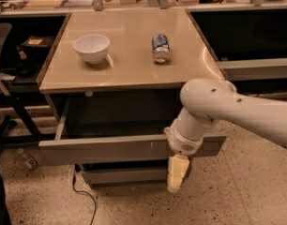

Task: Open top drawer

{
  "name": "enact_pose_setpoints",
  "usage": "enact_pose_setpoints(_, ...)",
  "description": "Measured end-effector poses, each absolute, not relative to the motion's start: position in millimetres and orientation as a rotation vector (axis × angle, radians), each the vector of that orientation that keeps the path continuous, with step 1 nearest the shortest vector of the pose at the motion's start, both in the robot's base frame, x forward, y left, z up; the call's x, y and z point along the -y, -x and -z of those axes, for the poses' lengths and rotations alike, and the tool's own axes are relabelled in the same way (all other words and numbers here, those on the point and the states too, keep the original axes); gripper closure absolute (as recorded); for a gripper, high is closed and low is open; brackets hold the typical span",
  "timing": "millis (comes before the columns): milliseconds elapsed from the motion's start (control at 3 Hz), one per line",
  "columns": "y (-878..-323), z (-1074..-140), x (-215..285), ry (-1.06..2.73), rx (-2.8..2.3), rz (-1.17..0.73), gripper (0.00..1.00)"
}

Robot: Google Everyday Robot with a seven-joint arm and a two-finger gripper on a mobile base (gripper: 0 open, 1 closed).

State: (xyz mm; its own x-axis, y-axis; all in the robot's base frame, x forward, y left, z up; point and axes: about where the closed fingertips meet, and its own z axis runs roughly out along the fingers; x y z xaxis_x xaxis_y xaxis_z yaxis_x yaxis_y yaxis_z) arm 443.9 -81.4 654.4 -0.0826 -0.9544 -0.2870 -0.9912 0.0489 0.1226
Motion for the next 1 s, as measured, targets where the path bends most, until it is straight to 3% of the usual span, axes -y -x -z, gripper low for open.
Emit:
enact_pose_setpoints(333,-400.8,-676.5,107.8,1.997,-2.206,-0.483,0.0)
enact_pose_setpoints(1000,-389.8,-668.2,107.6,2.034,-2.221,-0.496,0.0)
